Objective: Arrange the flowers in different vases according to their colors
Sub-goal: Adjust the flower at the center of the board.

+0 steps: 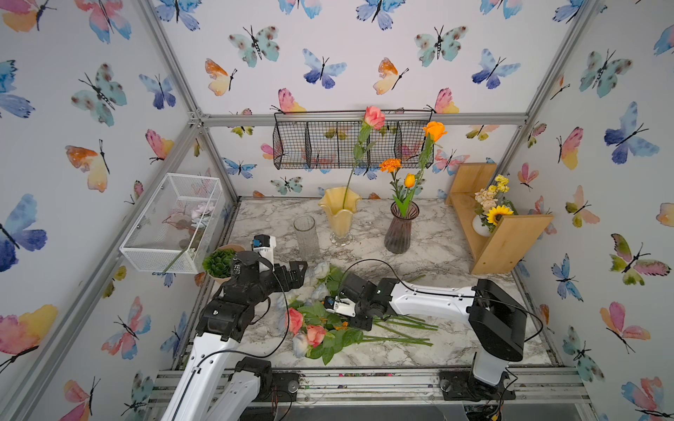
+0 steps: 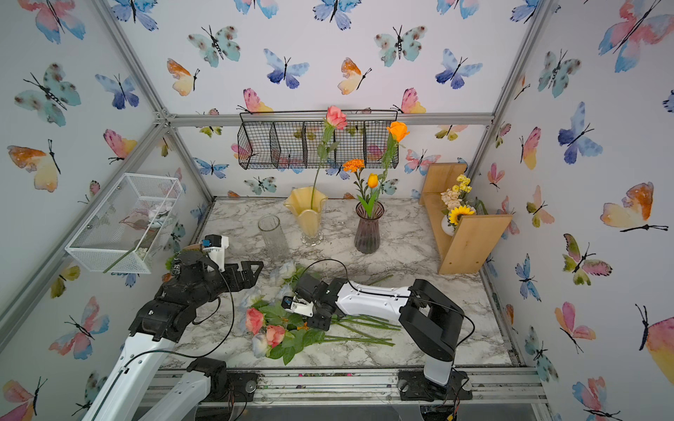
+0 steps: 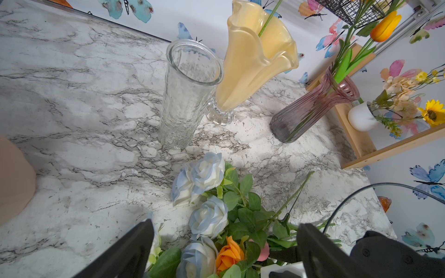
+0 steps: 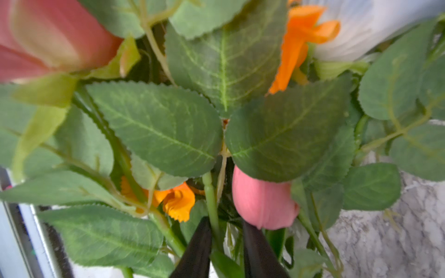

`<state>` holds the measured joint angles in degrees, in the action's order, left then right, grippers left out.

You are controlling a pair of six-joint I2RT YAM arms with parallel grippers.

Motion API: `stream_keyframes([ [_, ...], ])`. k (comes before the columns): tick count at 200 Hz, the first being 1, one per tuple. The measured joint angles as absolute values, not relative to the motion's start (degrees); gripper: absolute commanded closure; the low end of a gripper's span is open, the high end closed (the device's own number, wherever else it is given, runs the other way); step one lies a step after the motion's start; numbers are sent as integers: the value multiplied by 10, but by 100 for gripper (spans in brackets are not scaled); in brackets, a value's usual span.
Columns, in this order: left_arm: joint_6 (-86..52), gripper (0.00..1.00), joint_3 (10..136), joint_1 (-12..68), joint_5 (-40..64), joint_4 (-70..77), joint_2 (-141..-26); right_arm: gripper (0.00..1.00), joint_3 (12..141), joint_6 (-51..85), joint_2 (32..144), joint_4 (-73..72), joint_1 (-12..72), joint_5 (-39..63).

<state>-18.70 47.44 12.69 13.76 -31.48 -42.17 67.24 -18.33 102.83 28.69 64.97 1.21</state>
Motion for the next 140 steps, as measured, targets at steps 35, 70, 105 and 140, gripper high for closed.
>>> stream_keyframes([
  [35,-187,1,474,127,138,-315,-422,80,672,-192,1030,279,650,3],
  [70,-187,1,474,127,138,-315,-422,78,672,-194,1033,277,650,-3],
  [105,-187,1,474,127,138,-315,-422,77,672,-201,1033,277,650,-5],
  [140,-187,1,474,127,138,-315,-422,77,673,-203,1039,276,650,-6],
])
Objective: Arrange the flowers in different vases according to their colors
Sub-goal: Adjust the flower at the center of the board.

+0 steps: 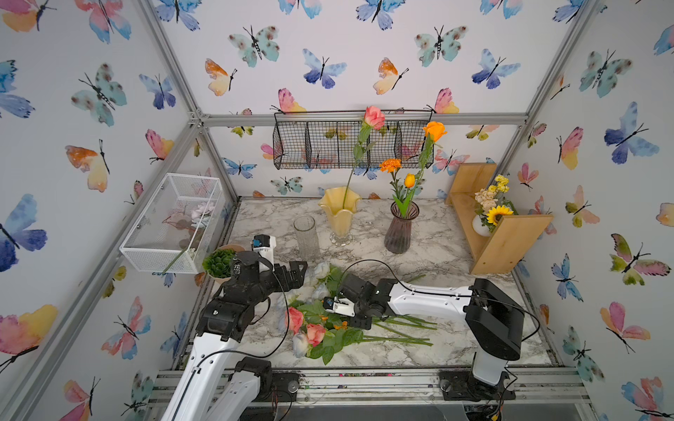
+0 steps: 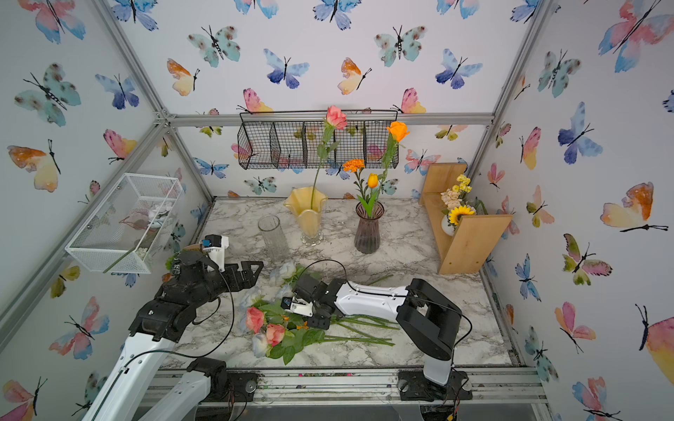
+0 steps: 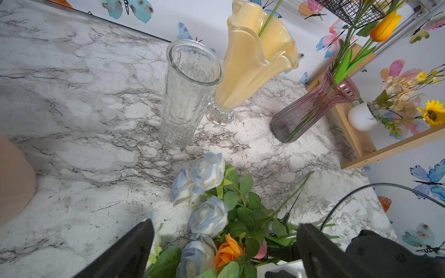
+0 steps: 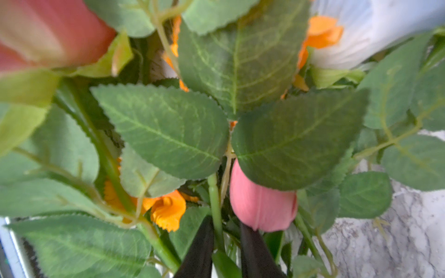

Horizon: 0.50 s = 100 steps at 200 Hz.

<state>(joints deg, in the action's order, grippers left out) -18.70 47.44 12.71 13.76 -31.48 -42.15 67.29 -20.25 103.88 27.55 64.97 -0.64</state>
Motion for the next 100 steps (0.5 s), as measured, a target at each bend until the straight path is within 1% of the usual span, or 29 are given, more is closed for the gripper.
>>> stream_keyframes([
  [35,-187,1,474,127,138,-315,-422,81,680,-206,1053,275,650,-10],
  [74,-187,1,474,127,138,-315,-422,89,681,-208,1053,273,650,-17],
  [100,-187,1,474,127,138,-315,-422,92,683,-216,1052,273,650,-27],
])
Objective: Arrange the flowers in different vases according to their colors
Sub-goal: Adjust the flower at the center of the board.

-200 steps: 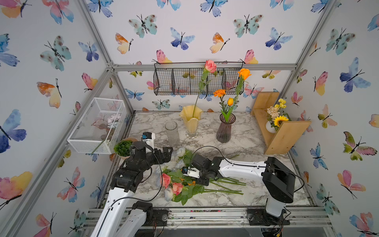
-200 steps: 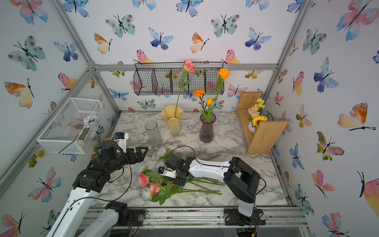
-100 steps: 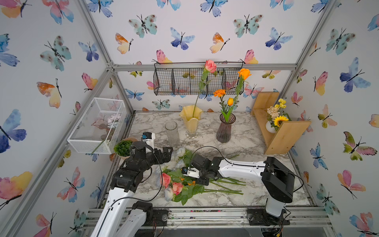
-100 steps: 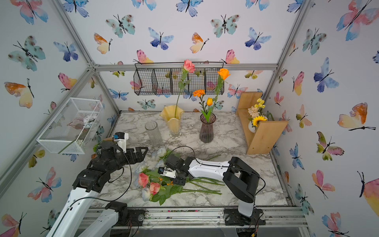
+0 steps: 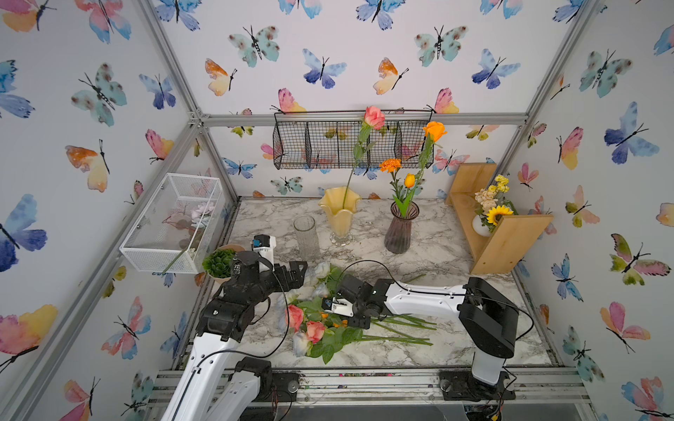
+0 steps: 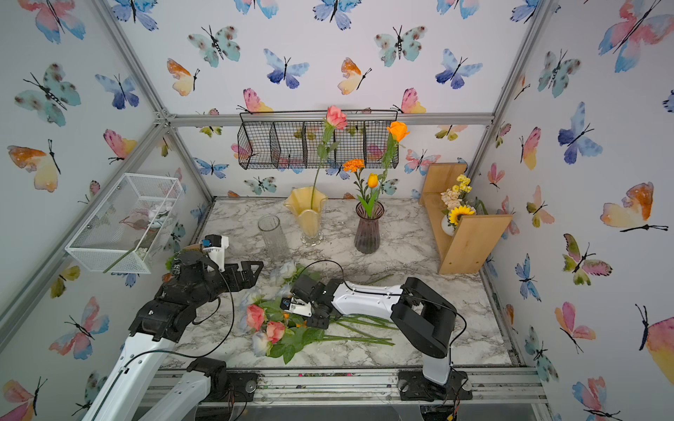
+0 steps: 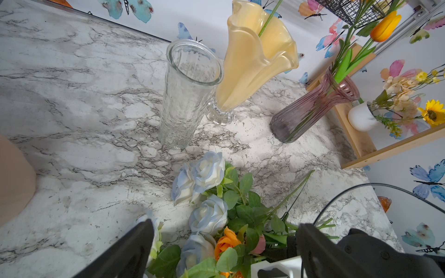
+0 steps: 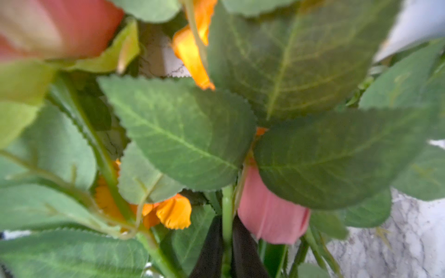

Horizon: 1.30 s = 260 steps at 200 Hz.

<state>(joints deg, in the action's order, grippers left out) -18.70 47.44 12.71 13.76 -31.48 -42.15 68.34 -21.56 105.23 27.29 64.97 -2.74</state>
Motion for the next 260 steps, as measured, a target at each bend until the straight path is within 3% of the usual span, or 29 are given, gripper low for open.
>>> stream_keyframes([
  [47,-187,1,474,127,138,-315,-422,97,691,-233,1039,273,650,-48],
  [164,-187,1,474,127,137,-315,-422,97,691,-260,960,248,641,-63],
  [260,-189,1,474,127,128,-315,-421,97,691,-183,873,163,525,39],
])
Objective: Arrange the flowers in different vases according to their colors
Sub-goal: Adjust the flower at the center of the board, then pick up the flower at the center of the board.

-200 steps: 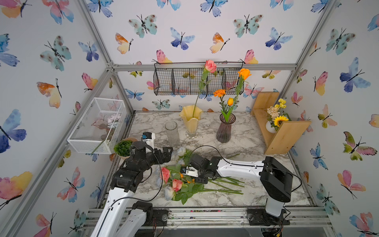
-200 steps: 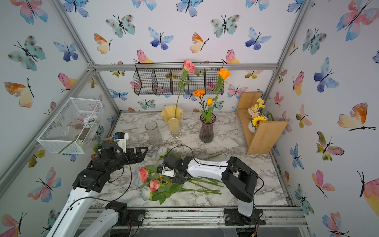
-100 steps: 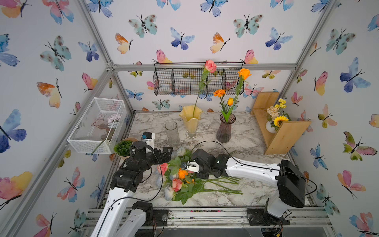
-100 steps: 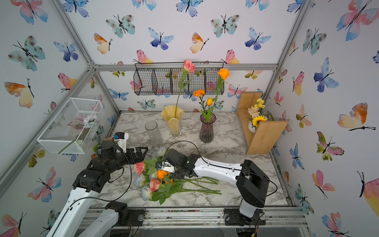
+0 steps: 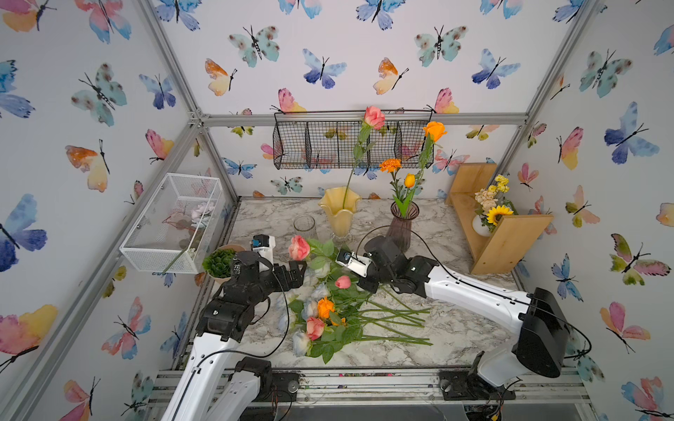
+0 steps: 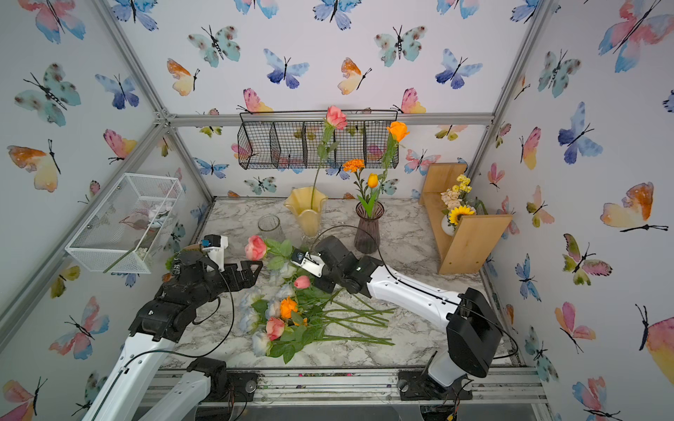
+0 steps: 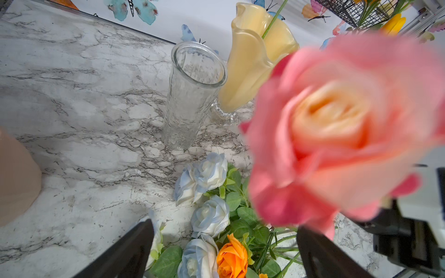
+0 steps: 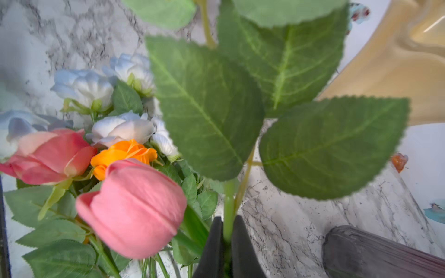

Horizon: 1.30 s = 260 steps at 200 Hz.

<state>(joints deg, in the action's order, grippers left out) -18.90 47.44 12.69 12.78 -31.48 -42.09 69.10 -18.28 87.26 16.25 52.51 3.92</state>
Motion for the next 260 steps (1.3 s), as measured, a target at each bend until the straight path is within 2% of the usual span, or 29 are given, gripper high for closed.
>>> stream_keyframes([
  [58,-190,1,474,127,127,-315,-416,97,688,-146,866,136,501,90],
  [117,-191,1,474,127,127,-315,-413,94,684,-148,917,146,496,105],
  [141,-191,1,474,127,127,-315,-413,89,681,-158,934,158,496,104],
  [167,-191,1,474,127,127,-315,-413,76,679,-164,939,167,496,105],
  [183,-191,1,474,127,127,-315,-414,64,679,-167,939,167,496,105],
  [192,-191,1,474,127,127,-315,-414,61,679,-167,939,167,496,105],
  [260,-191,1,474,127,127,-315,-414,60,691,-162,963,168,496,116],
])
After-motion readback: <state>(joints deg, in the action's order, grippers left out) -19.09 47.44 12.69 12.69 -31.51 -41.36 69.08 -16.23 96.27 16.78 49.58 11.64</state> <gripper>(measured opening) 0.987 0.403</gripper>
